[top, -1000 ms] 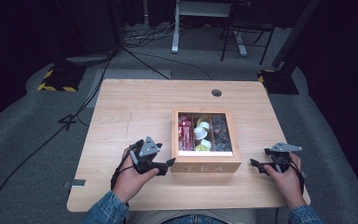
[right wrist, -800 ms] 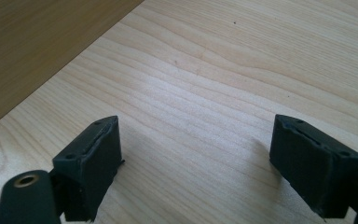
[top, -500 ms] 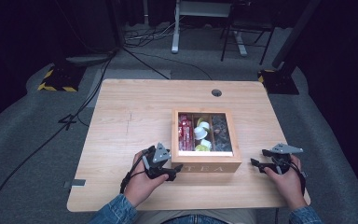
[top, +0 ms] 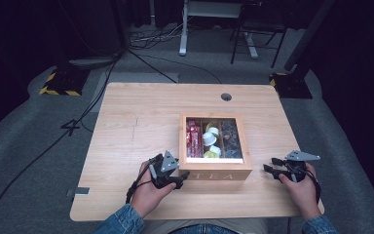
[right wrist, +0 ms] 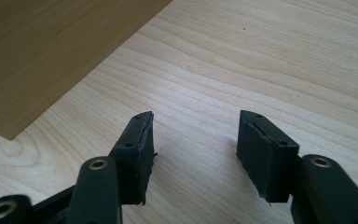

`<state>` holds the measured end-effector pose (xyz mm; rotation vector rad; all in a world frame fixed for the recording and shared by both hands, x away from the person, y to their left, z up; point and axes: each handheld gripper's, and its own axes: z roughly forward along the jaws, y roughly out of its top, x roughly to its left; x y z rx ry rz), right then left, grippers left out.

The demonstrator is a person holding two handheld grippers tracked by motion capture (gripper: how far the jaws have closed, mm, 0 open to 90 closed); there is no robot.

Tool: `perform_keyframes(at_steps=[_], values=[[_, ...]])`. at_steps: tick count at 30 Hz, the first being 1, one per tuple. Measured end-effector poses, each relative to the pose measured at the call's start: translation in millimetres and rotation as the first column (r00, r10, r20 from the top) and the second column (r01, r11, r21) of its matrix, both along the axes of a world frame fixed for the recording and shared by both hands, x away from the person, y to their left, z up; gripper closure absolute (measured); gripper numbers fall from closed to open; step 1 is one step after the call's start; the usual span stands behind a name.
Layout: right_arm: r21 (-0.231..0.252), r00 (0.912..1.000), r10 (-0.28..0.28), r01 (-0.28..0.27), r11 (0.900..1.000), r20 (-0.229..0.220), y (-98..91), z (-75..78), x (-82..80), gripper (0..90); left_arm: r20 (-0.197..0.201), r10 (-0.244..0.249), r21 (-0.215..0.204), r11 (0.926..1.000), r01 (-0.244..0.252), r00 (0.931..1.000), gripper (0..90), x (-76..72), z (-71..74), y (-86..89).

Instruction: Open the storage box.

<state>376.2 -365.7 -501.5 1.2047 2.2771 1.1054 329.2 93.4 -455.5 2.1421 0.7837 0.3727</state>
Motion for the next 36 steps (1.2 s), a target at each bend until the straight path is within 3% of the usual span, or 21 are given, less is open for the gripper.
perform_keyframes(at_steps=[6, 11, 14, 17, 18, 19, 24, 28, 36], values=[[0.025, 0.9986, 0.052, -0.052, 0.9983, 0.008, 7.0, 6.6, -3.5, 48.8, -0.004, -0.004, -0.006, 1.0, 0.004, 1.0, 46.3, -1.3, 3.5, 2.6], [0.015, 0.994, 0.108, -0.108, 0.994, 0.019, 16.2, 12.6, -10.4, 43.7, -0.013, -0.013, -0.007, 0.9999, 0.013, 0.9998, 54.4, -2.1, 7.1, 4.9], [0.039, 0.9891, 0.144, -0.145, 0.9887, 0.033, 20.8, 23.1, -17.7, 38.8, -0.012, -0.017, -0.007, 0.9998, 0.017, 0.9998, 55.6, -2.2, 7.6, 5.7], [0.039, 0.9788, 0.193, -0.196, 0.9798, 0.067, 29.7, 38.6, -27.6, 34.1, -0.014, -0.017, -0.008, 0.9998, 0.017, 0.9998, 57.8, -2.6, 8.3, 6.2], [0.019, 0.9724, 0.216, -0.218, 0.9757, 0.088, 34.4, 42.9, -30.9, 32.9, -0.014, -0.018, -0.006, 0.9998, 0.018, 0.9997, 58.1, -2.6, 8.6, 6.3], [-0.016, 0.958, 0.261, -0.261, 0.9651, 0.118, 45.8, 48.4, -36.9, 31.0, -0.015, -0.018, -0.005, 0.9998, 0.018, 0.9997, 59.1, -2.7, 8.9, 6.4], [-0.038, 0.9514, 0.28, -0.278, 0.96, 0.128, 60.9, 49.8, -39.7, 31.3, -0.015, -0.019, -0.003, 0.9998, 0.019, 0.9997, 60.9, -3.3, 10.0, 6.9], [-0.014, 0.9522, 0.269, -0.27, 0.9628, 0.145, 65.6, 52.0, -38.1, 33.9, -0.016, -0.023, -0.005, 0.9997, 0.023, 0.9996, 62.4, -3.3, 10.4, 7.4], [-0.067, 0.9439, 0.276, -0.268, 0.9611, 0.182, 74.7, 51.3, -37.4, 39.0, -0.018, -0.019, -0.006, 0.9998, 0.019, 0.9997, 62.8, -3.8, 10.6, 6.9]])
